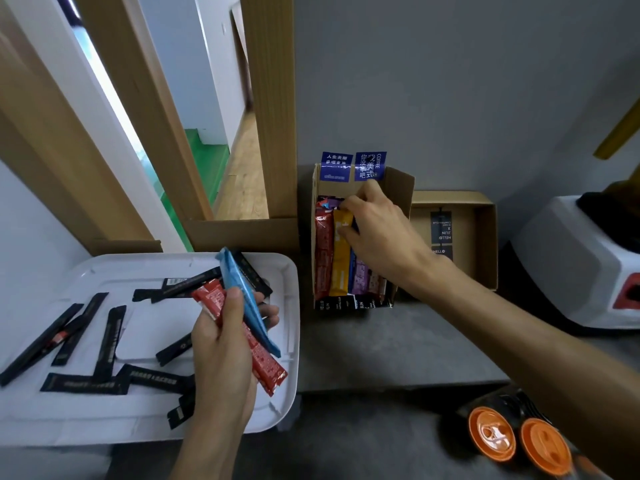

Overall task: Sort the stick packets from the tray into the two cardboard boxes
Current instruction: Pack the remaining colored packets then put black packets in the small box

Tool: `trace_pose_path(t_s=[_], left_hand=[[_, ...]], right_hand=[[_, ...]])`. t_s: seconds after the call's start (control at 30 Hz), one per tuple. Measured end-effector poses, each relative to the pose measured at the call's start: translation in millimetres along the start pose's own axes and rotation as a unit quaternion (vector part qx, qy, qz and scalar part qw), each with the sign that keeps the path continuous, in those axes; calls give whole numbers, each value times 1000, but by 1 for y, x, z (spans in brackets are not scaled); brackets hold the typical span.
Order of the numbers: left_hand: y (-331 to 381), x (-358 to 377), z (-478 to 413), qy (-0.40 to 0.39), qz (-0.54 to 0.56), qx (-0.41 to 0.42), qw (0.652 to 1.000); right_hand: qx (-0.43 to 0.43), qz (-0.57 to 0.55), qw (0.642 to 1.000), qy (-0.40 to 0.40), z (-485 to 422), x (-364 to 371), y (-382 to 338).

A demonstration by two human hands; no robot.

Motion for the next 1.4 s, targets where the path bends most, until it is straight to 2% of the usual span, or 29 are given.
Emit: trace_pose_path(t_s=[0.13, 0.23, 0.27, 0.33, 0.4, 0.53, 0.7, 0.8, 0.87, 0.97, 1.03, 1.17, 1.33, 1.4], left_hand=[[-3, 3, -2, -8, -56, 12, 998], [2, 13, 2, -46, -109, 50, 992], [6, 19, 6, -70, -136, 69, 986], [10, 35, 15, -123, -176, 100, 972], [11, 48, 23, -159, -207, 118, 958], [8, 61, 31, -193, -234, 148, 941], [-9, 64, 30, -240, -224, 110, 938], [-17, 68, 30, -247, -269, 118, 924], [-17, 69, 30, -238, -293, 133, 916], [-10, 51, 19, -153, -276, 125, 941], [-7, 37, 13, -102, -242, 109, 959], [-8, 28, 12, -86, -201, 69, 973], [-8, 19, 14, -69, -167, 69, 981], [-7, 18, 14, -60, -160, 74, 983]], right_hand=[[-2, -18, 1000, 5, 3, -1, -5], [33, -120, 991, 57, 24, -22, -3], [42, -165, 984, 44, 33, -24, -6], [47, -254, 965, -43, 51, -16, -20], [54, -281, 953, -103, 63, -4, -28], [75, -303, 944, -106, 69, 0, -25], [132, -423, 894, -66, 74, -14, -2], [118, -385, 910, -96, 75, -16, 2], [113, -337, 931, -88, 70, -24, 11], [102, -244, 964, -37, 48, -51, 31], [83, -189, 978, -36, 33, -60, 34], [55, -130, 987, -71, 13, -43, 32], [49, -102, 988, -108, 8, -22, 30], [39, -75, 991, -99, 9, -19, 27]])
Point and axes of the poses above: each hand's wrist, its own z-axis away from the middle knuckle, its own x-axis out of the palm, y = z × x, the point moved 8 cm from there along -z, towards the middle knuckle, and after that the axes turned 1 degree about z, right-handed, at the moved point
